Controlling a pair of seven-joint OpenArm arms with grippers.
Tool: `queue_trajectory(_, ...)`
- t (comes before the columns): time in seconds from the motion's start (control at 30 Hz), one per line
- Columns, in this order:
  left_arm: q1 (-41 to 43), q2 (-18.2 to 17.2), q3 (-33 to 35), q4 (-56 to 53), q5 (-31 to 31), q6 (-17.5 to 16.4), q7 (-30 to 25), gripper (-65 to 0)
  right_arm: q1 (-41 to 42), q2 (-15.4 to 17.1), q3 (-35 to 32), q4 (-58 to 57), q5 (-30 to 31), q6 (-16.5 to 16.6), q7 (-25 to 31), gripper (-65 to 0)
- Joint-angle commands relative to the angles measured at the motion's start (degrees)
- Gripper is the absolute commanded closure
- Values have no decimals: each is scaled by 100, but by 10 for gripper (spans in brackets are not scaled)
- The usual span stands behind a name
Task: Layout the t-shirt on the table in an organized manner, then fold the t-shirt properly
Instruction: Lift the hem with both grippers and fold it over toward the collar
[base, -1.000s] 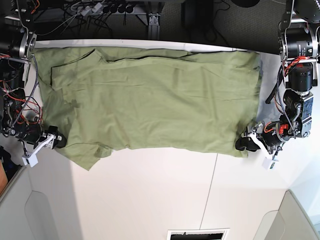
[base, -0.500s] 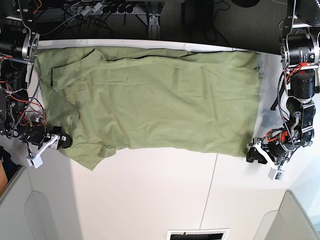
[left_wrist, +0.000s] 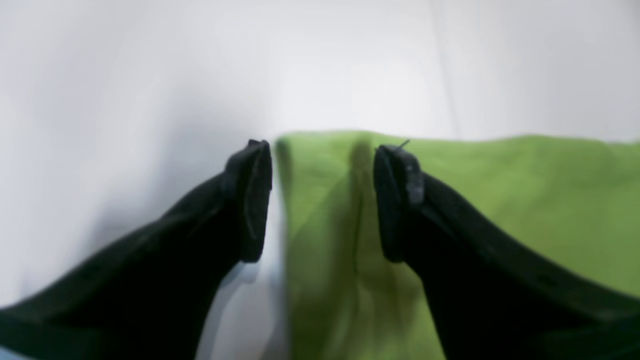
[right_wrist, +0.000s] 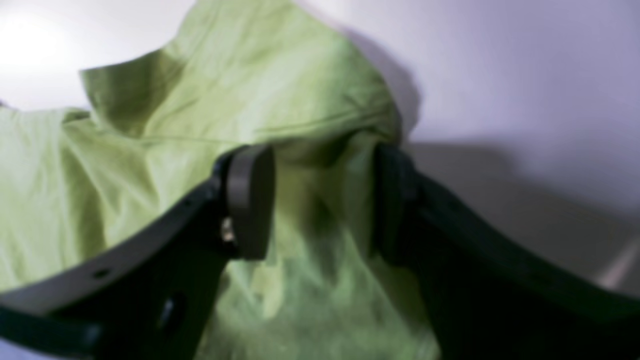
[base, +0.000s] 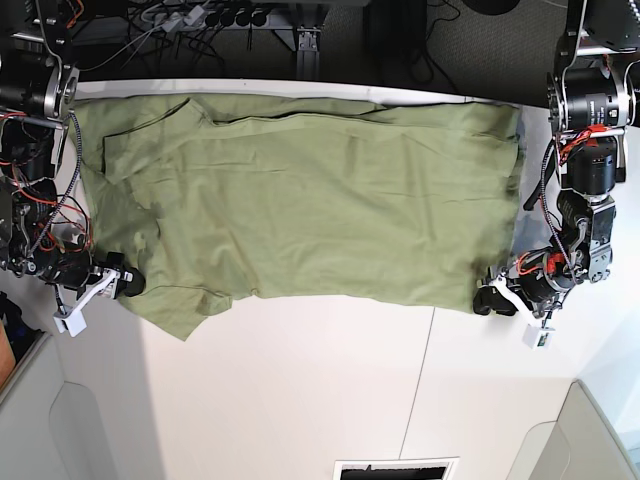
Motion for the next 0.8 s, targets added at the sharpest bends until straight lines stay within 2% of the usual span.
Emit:
queue_trajectory(0.0, -127, -59, -11, 48, -131, -76, 44, -349, 107, 61, -7, 50, -59, 46, -212, -312)
queue_trajectory(0.03, -127, -55, -11, 48, -219, -76, 122, -321, 107, 61, -7, 52, 2, 136, -264, -312)
queue_trajectory(0.1, -125, -55, -11, 50, -354, -76, 332, -208, 107, 63, -7, 70, 162, 240, -378, -303)
queue_trajectory(0.13, -127, -57, -11, 52, -415, -76, 444, -147, 107, 61, -7, 92, 195, 240, -389, -272)
queue_trajectory(0.2, -127, -79, -11, 94, -487, -76, 695, -68, 107, 66, -7, 153, 197, 238, -387, -143)
queue_trajectory(0.27, -127, -131, -11, 197, -732, -76, 1093, -58, 107, 79, -7, 243, 199, 221, -396, 0)
queue_trajectory(0.37, -125, -249, -11, 433, -1462, -76, 1869, -57, 105, 98, 0, 459, 199, 219, -503, 0)
queue_trajectory(0.5, -72, -485, -11, 896, -2667, -76, 2929, -16, 92, 160, 9, 857, 210, 223, -881, 0)
queue_trajectory(0.63, 251, -811, -11, 1513, -4019, -76, 3801, -13, -136, 393, 9, 1357, 614, 223, -1119, 0)
queue_trajectory(0.77, 839, -1121, -11, 2227, -4577, -76, 4151, -13, -610, 640, 9, 1906, 872, 223, -1165, 0)
